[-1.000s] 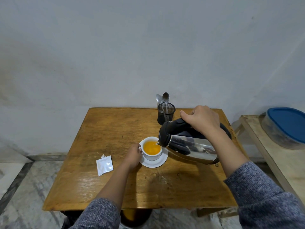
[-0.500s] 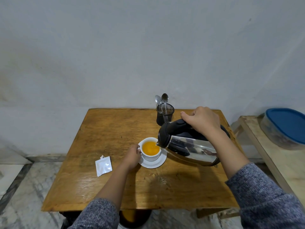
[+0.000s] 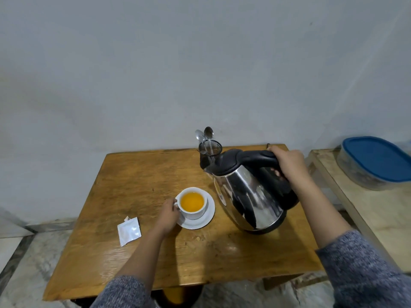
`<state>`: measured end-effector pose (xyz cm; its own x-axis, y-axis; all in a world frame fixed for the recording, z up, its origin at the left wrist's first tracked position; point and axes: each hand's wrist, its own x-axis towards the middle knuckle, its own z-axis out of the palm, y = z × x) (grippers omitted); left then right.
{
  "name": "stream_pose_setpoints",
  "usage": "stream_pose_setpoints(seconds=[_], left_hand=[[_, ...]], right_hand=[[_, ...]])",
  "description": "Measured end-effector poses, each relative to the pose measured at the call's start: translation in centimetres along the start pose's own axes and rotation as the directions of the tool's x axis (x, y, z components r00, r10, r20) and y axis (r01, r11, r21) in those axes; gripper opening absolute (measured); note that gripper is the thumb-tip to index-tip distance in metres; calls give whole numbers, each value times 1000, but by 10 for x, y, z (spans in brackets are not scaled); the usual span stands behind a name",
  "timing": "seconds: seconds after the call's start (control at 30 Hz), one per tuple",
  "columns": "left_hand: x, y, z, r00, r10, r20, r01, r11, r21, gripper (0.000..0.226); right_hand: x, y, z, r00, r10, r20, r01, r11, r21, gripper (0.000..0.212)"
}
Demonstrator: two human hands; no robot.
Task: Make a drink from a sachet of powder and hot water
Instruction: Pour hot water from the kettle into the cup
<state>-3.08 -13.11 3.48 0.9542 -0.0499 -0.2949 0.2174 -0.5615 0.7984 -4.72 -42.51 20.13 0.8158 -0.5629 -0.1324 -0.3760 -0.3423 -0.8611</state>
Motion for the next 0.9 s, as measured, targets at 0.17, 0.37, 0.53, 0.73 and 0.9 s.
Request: stream_pose_setpoints(seconds=[0.17, 0.37, 0.53, 0.73, 0.9], left_hand=[[1, 0, 5, 1000, -7, -29, 5, 999, -48, 23], [4, -6, 10, 999, -3, -49, -3, 994, -111, 16], [3, -8, 13, 997, 16, -73, -25, 993, -115, 19], [6, -14, 14, 997, 21, -74, -30, 993, -111, 20], [7, -13, 14, 997, 36, -75, -43, 994, -103, 21]], right_hand=[[5, 12, -22, 986, 126, -105, -97, 965, 245, 35], [8, 27, -37, 928, 212, -305, -22, 852, 524, 23], [17, 30, -37, 843, 317, -435, 25, 785, 619, 26], [34, 45, -29, 784, 377, -493, 27, 773, 634, 34], [46, 60, -22, 762, 401, -509, 31, 762, 647, 38]])
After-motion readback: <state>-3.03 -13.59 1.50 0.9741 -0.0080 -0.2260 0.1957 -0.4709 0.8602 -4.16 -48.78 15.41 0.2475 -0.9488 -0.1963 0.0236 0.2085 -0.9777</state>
